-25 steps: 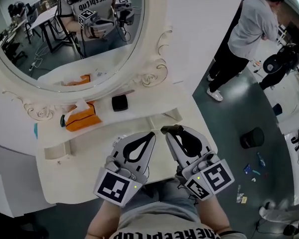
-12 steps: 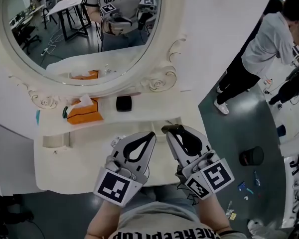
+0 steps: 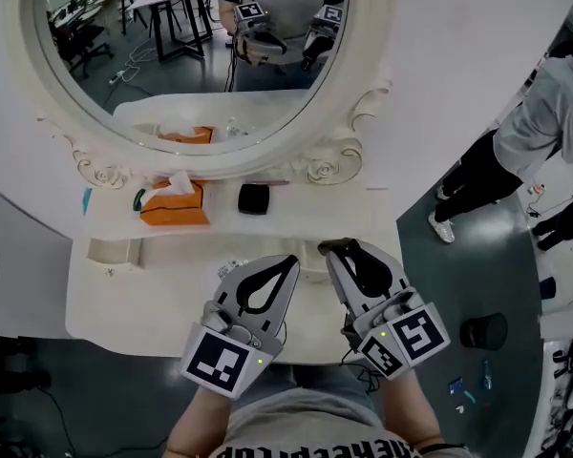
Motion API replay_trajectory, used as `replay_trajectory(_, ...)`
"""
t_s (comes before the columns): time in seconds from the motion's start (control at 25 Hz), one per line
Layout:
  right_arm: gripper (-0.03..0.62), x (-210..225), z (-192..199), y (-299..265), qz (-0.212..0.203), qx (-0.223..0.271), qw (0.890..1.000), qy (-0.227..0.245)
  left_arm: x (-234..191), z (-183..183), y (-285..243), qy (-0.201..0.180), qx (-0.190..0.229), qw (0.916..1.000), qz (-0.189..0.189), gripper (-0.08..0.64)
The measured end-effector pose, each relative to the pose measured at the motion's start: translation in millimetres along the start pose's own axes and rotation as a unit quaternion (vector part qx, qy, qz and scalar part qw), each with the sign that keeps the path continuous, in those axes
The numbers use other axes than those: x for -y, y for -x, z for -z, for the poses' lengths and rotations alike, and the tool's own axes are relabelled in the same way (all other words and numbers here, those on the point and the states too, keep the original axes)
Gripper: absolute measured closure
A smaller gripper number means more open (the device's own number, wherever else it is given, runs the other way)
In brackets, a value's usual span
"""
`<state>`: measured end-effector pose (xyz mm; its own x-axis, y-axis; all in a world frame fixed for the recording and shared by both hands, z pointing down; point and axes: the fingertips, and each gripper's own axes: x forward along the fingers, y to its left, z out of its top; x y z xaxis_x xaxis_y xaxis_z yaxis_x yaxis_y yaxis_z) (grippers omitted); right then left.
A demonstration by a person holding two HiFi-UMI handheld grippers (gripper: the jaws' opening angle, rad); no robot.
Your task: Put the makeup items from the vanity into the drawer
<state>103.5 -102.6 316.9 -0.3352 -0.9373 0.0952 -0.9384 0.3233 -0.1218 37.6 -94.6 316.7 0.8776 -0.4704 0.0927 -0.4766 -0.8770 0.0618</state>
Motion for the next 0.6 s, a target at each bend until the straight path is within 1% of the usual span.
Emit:
replay_trajectory(0.32, 0.48, 18.0, 17.9, -13.4, -0.025, -0.028, 0.999, 0.0, -5.7, 2.5, -4.5, 0.006, -0.002, 0.9991, -0.043, 0.552)
replay_trajectory(0.6, 0.48, 36.5, 40.1, -26.2, -0.048, -0.058, 0.997, 0.001, -11.0, 9.9, -10.3, 0.018, -0.007, 0.9965, -0.082, 0.552)
